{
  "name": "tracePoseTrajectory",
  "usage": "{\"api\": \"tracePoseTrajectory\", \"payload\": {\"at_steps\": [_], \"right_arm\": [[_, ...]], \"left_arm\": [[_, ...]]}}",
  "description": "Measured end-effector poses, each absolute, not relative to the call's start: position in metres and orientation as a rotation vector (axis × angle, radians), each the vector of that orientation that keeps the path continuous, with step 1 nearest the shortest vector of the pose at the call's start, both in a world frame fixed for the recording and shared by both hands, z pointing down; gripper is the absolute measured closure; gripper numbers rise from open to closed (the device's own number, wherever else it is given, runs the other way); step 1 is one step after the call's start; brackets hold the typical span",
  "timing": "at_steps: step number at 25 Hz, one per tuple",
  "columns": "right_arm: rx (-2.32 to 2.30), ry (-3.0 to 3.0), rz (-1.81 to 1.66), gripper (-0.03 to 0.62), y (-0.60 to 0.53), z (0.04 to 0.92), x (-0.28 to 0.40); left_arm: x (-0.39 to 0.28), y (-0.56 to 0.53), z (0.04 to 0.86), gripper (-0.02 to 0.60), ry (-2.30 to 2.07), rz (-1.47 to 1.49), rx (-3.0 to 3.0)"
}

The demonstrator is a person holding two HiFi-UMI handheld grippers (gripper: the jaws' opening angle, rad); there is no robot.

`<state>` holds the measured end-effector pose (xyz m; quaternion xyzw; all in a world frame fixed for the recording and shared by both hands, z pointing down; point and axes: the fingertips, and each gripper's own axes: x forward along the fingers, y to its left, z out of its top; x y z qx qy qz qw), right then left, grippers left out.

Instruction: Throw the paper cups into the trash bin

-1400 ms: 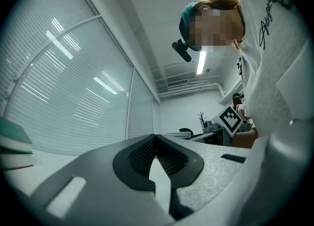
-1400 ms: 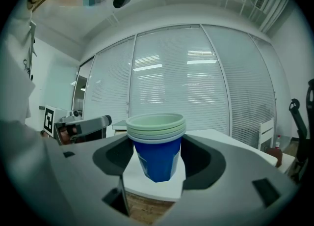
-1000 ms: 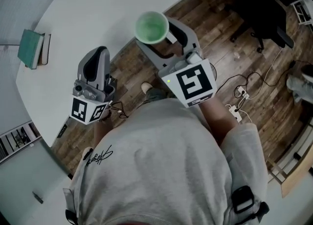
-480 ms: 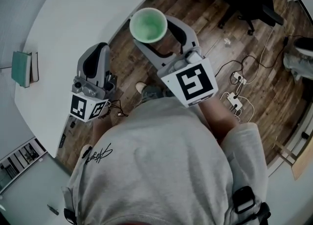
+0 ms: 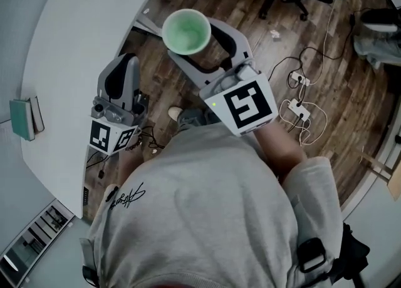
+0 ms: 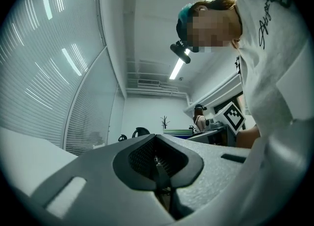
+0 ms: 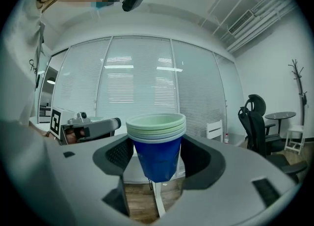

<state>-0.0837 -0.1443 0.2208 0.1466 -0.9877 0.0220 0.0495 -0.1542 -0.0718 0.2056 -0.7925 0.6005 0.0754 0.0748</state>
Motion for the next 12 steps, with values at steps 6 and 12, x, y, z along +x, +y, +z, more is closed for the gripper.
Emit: {"api": "tracePoseTrajectory", "payload": {"at_steps": [6, 12], "right_arm": [[0.58, -2.988, 0.067, 0.302, -0.164, 0.22, -0.052], [0.72, -2.958, 0.091, 0.301, -0.178, 0.223, -0.023]], "left_arm": [[-0.129, -0.098, 0.207, 0.577, 1.7, 0.239, -2.471], [-0.106, -0.124, 0.208, 0.577, 1.571, 0.248, -2.567]]}}
